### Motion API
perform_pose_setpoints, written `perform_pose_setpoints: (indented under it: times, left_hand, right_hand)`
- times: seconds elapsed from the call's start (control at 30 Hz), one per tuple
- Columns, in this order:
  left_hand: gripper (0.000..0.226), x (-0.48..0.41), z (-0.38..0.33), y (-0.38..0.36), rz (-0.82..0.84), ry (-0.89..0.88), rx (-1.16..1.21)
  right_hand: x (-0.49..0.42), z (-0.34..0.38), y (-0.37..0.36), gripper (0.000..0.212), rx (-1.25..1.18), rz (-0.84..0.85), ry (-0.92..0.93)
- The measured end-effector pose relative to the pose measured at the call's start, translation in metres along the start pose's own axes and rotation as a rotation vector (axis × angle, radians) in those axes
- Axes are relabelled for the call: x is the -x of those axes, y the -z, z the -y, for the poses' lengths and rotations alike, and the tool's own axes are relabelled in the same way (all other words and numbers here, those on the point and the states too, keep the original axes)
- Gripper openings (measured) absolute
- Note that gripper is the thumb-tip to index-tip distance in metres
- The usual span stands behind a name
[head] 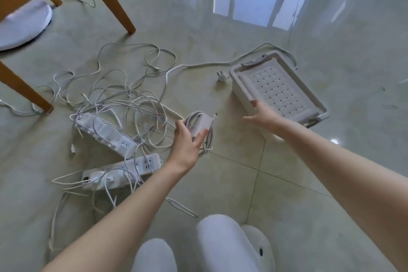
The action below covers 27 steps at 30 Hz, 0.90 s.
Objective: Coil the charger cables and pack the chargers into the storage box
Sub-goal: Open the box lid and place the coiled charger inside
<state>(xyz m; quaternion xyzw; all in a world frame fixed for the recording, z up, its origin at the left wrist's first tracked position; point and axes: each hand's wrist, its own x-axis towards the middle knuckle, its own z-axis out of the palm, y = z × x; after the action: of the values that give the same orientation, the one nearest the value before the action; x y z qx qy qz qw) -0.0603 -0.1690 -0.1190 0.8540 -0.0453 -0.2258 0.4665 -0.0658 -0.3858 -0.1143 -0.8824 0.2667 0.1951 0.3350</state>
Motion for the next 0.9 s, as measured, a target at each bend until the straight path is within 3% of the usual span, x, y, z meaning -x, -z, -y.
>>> perform_pose_setpoints:
  times: [0.17, 0.27, 0.37, 0.47, 0.6, 0.73, 0.9]
  left_hand:
    - [0.048, -0.019, 0.018, -0.027, 0.039, 0.008, -0.057]
    - [0.045, -0.028, 0.024, -0.039, 0.041, 0.024, -0.037]
    - [0.037, -0.036, 0.029, -0.049, -0.002, 0.045, 0.035]
    - [0.034, -0.039, 0.028, -0.058, -0.094, 0.082, 0.14]
    - [0.034, -0.042, 0.021, -0.069, -0.169, 0.092, 0.273]
    - [0.034, -0.038, 0.006, -0.073, -0.184, -0.021, 0.293]
    - [0.048, -0.039, -0.002, -0.076, -0.167, -0.104, 0.264]
  right_hand:
    - [-0.042, -0.033, -0.007, 0.069, 0.235, -0.066, -0.01]
    - [-0.057, -0.044, -0.019, 0.055, 0.354, -0.064, 0.021]
    - [-0.061, -0.051, -0.026, 0.041, 0.426, -0.178, 0.102]
    - [-0.057, -0.06, -0.032, 0.044, 0.384, -0.226, 0.186]
    - [-0.035, -0.064, -0.046, 0.06, 0.327, -0.145, 0.3]
    - [-0.014, -0.07, -0.063, 0.068, 0.276, -0.089, 0.491]
    - [0.006, -0.076, -0.079, 0.065, 0.087, 0.064, 0.586]
